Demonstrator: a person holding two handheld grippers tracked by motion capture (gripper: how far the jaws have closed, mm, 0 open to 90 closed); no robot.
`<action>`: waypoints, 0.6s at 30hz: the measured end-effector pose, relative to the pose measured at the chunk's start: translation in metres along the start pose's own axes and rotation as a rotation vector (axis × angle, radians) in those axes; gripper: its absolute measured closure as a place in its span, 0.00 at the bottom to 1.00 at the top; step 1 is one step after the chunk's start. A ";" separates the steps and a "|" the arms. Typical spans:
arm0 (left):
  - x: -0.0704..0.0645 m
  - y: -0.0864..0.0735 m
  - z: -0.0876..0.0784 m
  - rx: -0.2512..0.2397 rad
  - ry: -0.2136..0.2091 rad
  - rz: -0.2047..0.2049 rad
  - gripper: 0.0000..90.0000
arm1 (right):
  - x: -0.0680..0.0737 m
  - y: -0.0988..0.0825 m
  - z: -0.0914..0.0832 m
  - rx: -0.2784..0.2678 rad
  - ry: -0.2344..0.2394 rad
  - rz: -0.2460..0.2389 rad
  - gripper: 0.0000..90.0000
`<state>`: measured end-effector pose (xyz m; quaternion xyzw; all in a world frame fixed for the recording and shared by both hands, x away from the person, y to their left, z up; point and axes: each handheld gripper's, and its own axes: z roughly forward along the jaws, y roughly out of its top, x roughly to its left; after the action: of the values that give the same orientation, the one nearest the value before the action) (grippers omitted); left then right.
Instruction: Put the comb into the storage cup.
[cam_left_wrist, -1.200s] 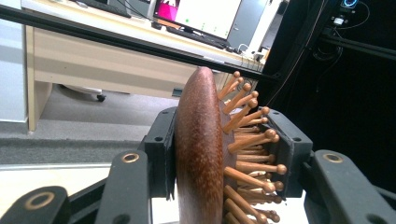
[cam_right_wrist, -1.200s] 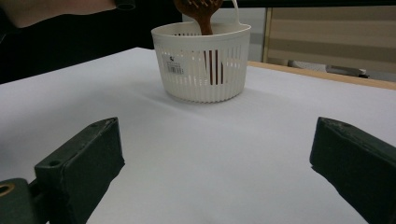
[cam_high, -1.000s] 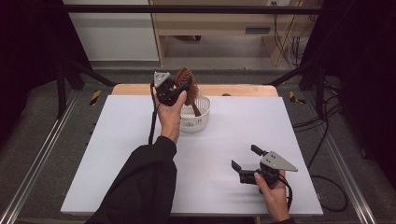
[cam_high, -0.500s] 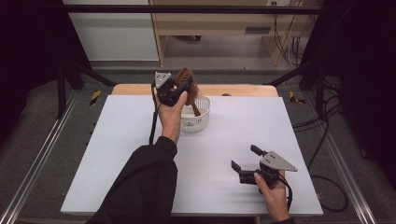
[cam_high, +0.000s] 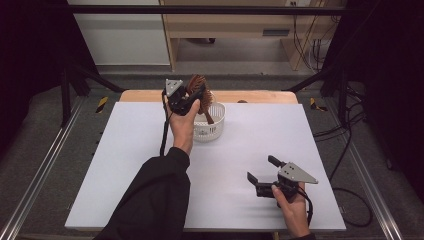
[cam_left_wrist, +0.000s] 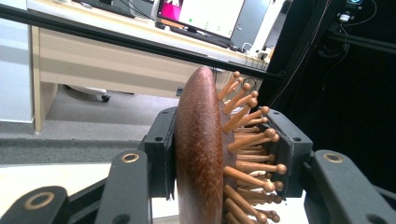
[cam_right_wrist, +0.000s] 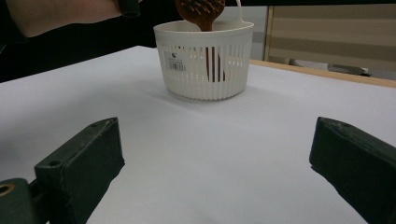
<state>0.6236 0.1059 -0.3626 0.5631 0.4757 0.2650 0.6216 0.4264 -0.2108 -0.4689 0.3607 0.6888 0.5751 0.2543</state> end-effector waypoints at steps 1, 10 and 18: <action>0.000 0.000 0.000 -0.001 0.000 -0.001 0.56 | 0.000 0.000 0.000 0.000 -0.002 0.000 0.03; 0.005 -0.001 0.000 -0.003 -0.007 -0.005 0.56 | 0.000 0.000 0.001 0.003 0.002 0.000 0.03; 0.007 0.001 -0.004 0.019 -0.010 0.016 0.55 | 0.001 0.000 0.002 0.004 0.000 -0.005 0.04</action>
<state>0.6234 0.1134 -0.3635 0.5741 0.4703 0.2628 0.6166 0.4268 -0.2091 -0.4694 0.3593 0.6909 0.5732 0.2549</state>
